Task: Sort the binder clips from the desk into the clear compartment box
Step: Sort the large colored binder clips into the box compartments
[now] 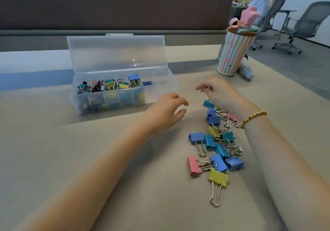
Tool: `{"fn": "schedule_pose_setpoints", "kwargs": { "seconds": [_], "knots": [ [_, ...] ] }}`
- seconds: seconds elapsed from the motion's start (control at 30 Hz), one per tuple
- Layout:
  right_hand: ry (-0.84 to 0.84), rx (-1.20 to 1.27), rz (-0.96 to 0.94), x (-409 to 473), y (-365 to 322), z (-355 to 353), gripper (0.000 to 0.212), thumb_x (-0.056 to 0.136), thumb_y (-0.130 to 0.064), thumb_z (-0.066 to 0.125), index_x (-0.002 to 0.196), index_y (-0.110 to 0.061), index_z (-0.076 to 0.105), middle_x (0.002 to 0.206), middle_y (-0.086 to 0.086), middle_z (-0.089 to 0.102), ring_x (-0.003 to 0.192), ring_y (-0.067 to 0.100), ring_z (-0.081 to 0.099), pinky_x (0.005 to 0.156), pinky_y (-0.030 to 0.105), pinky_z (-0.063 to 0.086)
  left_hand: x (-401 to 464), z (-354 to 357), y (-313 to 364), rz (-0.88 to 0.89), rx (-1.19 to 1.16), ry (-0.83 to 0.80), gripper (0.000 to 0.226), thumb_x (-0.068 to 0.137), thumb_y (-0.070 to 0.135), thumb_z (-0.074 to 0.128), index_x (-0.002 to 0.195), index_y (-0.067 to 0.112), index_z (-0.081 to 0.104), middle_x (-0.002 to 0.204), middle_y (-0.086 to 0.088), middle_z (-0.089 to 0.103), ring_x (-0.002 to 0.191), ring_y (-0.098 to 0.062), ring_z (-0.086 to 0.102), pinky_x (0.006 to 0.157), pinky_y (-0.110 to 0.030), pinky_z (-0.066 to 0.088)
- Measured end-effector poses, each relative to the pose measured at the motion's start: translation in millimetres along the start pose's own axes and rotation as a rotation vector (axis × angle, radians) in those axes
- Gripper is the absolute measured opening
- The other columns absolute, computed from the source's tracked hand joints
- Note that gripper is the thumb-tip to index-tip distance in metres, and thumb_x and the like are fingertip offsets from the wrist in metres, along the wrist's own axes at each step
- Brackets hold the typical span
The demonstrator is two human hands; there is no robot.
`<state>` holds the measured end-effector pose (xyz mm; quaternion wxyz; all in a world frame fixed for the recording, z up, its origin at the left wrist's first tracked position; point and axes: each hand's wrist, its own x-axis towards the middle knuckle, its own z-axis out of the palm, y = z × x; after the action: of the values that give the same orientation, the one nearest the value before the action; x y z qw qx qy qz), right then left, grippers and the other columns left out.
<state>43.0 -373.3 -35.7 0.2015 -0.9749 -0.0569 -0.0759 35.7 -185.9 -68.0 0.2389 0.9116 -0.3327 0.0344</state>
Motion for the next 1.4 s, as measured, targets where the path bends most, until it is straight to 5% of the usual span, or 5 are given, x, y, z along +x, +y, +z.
{"fn": "schedule_pose_setpoints", "kwargs": {
  "seconds": [0.37,0.8,1.0,1.17,1.4],
  "knots": [
    [0.065,-0.006,0.211,-37,55,11,0.04,0.097,-0.005,0.038,0.135,-0.016,0.047,0.141,0.005,0.042,0.133,0.022,0.031,0.111,0.036,0.025,38,41,38,-0.034,-0.157,-0.148,0.041,0.097,0.026,0.041,0.139,0.03,0.042,0.151,-0.004,0.03,0.138,-0.019,0.026,0.113,-0.034,0.021],
    [0.031,0.405,0.263,-34,51,10,0.04,0.099,-0.004,0.032,0.134,-0.016,0.048,0.132,-0.002,0.054,0.121,0.01,0.048,0.097,0.024,0.043,37,44,9,-0.152,-0.273,0.023,0.022,0.094,0.02,0.049,0.115,0.02,0.055,0.127,-0.002,0.055,0.112,-0.016,0.052,0.093,-0.026,0.04],
    [-0.182,0.364,0.294,-47,59,-10,0.045,0.098,-0.02,0.044,0.142,-0.028,0.037,0.144,-0.002,0.04,0.116,0.01,0.041,0.088,0.021,0.037,39,42,10,-0.066,-0.202,-0.091,0.057,0.089,0.003,0.045,0.14,0.028,0.037,0.15,0.001,0.032,0.132,-0.019,0.035,0.11,-0.033,0.028],
    [-0.354,0.146,0.202,-46,53,2,0.068,0.091,-0.032,0.058,0.148,-0.029,0.021,0.149,-0.003,0.028,0.132,0.016,0.029,0.106,0.031,0.032,41,47,8,-0.005,-0.128,-0.076,0.03,0.091,0.008,0.048,0.117,0.018,0.06,0.146,-0.001,0.036,0.13,-0.017,0.039,0.109,-0.027,0.031],
    [-0.306,-0.051,0.158,-40,45,12,0.064,0.092,-0.028,0.05,0.147,-0.034,0.019,0.152,-0.002,0.022,0.139,0.024,0.019,0.116,0.042,0.014,40,46,9,-0.026,-0.158,-0.032,0.017,0.088,-0.001,0.046,0.091,0.015,0.051,0.136,-0.004,0.042,0.122,-0.015,0.043,0.096,-0.019,0.035]
  ]
}}
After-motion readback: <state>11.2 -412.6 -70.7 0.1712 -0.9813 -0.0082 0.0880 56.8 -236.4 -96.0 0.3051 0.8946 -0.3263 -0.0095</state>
